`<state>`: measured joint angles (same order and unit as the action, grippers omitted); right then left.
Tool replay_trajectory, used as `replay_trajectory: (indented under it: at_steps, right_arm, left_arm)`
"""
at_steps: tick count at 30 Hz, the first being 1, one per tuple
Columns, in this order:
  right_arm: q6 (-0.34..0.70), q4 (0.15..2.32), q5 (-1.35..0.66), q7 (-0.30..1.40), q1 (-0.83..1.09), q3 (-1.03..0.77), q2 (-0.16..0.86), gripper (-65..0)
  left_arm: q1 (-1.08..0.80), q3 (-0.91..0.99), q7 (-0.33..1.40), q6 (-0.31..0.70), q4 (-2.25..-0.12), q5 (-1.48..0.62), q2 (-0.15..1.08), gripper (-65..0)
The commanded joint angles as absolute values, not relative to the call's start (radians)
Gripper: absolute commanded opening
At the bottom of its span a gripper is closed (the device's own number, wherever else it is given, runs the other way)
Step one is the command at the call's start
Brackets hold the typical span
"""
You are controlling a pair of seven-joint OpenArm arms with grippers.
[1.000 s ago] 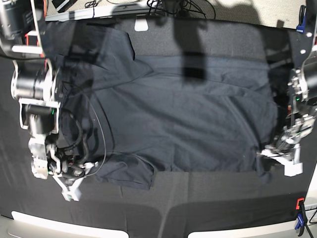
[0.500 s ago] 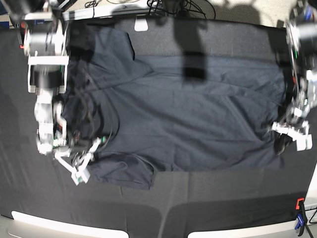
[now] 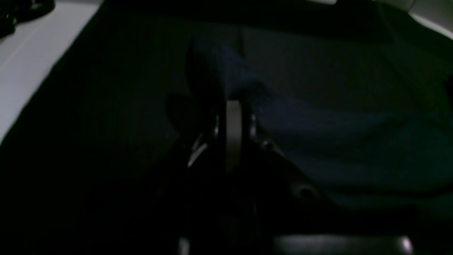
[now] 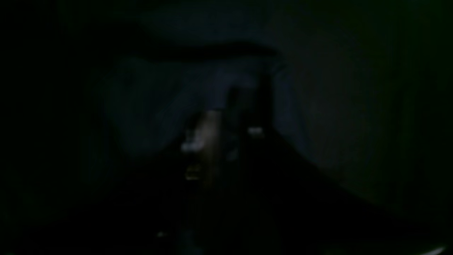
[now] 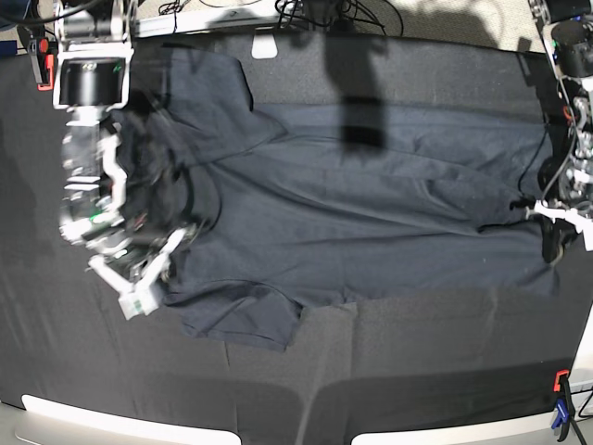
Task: Layout the t-shirt on the table in an organized manner, then fold the t-shirt properly
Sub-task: 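Release the hem and hold both grippers above the shirt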
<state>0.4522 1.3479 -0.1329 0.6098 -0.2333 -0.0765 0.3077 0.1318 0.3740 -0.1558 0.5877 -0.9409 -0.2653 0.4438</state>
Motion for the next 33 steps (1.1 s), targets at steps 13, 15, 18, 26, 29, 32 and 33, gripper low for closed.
replay_trajectory:
  at_steps: [13, 15, 18, 26, 29, 32, 33]
  right_arm:
    - [0.452, 0.644, -0.196, 0.627, -0.754, -0.069, 0.310, -26.5]
    - [0.453, 0.511, -0.175, 0.629, -0.818, -0.069, 0.310, -26.5]
    - [0.456, 0.351, -0.157, 0.628, -0.884, -0.069, 0.310, -26.5]
    - [0.476, 0.276, -0.157, 0.674, -0.900, -0.069, 0.290, -30.2]
    - [0.476, 0.276, -0.156, 0.673, -0.900, -0.069, 0.287, -43.4]
    - [0.476, 0.277, -0.115, 0.653, -0.900, -0.069, 0.287, -55.5]
    - [0.476, 0.277, -0.084, 0.645, -0.900, -0.069, 0.286, -58.7]
  left_arm:
    - [0.149, 0.379, -0.170, 0.595, -0.960, -0.282, 0.466, -65.0]
    - [0.149, 0.379, -0.164, 0.595, -0.960, -0.282, 0.465, -65.0]
    - [0.149, 0.379, -0.164, 0.594, -0.960, -0.282, 0.465, -65.0]
    - [0.149, 0.379, -0.164, 0.594, -0.960, -0.282, 0.466, -65.0]
    - [0.149, 0.379, -0.164, 0.594, -0.960, -0.282, 0.465, -65.0]
    - [0.149, 0.379, -0.164, 0.594, -0.960, -0.282, 0.465, -65.0]
    - [0.149, 0.379, -0.164, 0.594, -0.960, -0.282, 0.466, -65.0]
